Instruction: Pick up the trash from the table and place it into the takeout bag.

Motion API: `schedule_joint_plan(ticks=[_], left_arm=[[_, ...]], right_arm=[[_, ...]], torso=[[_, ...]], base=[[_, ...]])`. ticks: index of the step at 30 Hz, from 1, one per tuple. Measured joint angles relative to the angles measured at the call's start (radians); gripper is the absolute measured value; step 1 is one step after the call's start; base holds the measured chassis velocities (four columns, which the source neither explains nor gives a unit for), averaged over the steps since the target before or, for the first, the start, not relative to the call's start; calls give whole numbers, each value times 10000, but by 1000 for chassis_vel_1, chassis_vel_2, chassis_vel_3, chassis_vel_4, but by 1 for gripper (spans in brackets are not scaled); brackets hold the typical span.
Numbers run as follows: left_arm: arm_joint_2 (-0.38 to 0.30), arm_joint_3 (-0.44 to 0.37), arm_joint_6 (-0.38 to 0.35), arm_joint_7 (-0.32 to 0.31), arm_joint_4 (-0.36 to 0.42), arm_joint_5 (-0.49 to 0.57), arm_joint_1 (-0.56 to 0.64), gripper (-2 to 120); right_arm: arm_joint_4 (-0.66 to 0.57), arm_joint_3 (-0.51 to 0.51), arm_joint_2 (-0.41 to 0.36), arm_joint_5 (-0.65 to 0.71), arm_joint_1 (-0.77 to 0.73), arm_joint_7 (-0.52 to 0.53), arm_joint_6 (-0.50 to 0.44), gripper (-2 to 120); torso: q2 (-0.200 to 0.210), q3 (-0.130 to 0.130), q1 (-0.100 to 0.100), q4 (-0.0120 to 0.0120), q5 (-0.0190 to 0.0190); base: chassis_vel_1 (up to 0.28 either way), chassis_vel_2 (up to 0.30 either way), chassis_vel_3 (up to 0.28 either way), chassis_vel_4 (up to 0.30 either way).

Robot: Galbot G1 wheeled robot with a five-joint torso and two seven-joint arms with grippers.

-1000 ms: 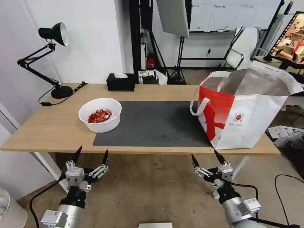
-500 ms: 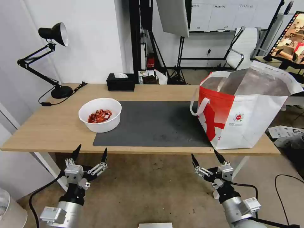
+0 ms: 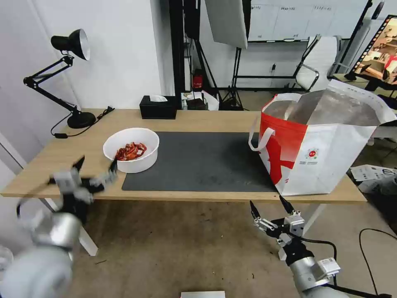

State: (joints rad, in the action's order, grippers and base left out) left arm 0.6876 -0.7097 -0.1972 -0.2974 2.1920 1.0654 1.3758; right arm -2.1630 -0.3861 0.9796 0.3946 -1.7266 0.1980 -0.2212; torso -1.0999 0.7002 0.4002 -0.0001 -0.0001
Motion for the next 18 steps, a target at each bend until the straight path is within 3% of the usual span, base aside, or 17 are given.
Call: schedule_joint_plan(ticks=[2,3,5,7,8,11,12,14,15,18], left_arm=[[-866,573,-558,-12,-1054,1483,-1245,100],[-866,573,-558,-12,-1054,1483,-1245,100],[-1554,1439,-1467,124,-2259,2788,-2775,100],[-1853,2443,-2329,343,-3338,3433,-4128,100],[-1853,2443,-2329,343,-3338,3433,-4128,100],[-1889,4107,-3492,496,-4884,3821,-6085,100],[-1889,4107,-3492,496,-4884,3821,-6085,100],[-1733,4997,-3924,539,-5623,3836,-7003,100],[-1733,4997,-3924,539,-5623,3836,-7003,100],[-1360,6005,-4466,506,-6402,3740,-7992,100]], right_arm=[[-2,1,0,1,0,-2,0,100],[-2,1,0,1,0,-2,0,100],[-3,2,1,2,1,-2,0,100],[-3,1,0,2,2,0,0,100],[-3,1,0,2,2,0,0,100],[-4,2,0,2,1,-1,0,100],[-4,2,0,2,1,-1,0,100],[-4,2,0,2,1,-1,0,100],[-4,2,0,2,1,-1,0,100],[-4,2,0,3,2,-2,0,100]], torso=[[0,0,1,-1,-7],[0,0,1,-1,-7],[1,0,1,0,1],[0,0,1,0,1],[0,0,1,0,1],[1,0,1,1,-2],[1,0,1,1,-2],[1,0,1,2,-2],[1,0,1,2,-2],[1,0,0,2,-2]], base=[[0,0,0,0],[0,0,0,0],[0,0,0,0],[0,0,0,0],[0,0,0,0],[0,0,0,0],[0,0,0,0],[0,0,0,0],[0,0,0,0],[0,0,0,0]])
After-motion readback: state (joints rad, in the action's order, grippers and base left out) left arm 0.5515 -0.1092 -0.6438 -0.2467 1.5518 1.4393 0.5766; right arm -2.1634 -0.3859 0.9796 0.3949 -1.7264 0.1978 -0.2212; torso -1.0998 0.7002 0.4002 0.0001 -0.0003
